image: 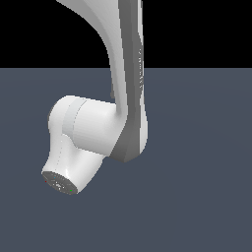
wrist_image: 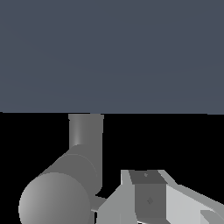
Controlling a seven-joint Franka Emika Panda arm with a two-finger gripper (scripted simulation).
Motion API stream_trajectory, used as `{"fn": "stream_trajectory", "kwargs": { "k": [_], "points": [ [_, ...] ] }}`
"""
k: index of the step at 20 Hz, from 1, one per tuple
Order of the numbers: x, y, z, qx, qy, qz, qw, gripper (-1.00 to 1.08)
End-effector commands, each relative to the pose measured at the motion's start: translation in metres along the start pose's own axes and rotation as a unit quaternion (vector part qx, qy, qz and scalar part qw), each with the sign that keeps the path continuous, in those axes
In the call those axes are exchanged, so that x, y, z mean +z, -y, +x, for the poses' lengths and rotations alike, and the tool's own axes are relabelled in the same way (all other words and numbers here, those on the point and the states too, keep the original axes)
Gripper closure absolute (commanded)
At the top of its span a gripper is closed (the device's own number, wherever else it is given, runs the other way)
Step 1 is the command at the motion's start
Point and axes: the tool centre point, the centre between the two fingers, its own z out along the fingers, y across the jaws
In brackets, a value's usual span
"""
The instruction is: Turn on the faucet by rotating a designated handle.
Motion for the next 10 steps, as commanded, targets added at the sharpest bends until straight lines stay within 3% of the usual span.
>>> {"fn": "stream_trajectory", "kwargs": {
  "k": [1,8,9,10],
  "points": [
    [0.000,0.004,-0.015,0.001,0.006,0.002,1.0000,1.08],
    [0.000,0.011,-0.043,0.002,0.009,0.000,1.0000,1.08],
    [0.000,0.011,-0.043,0.002,0.009,0.000,1.0000,1.08],
    [-0.001,0.014,-0.019,-0.002,-0.009,0.001,1.0000,1.08]
  ]
}}
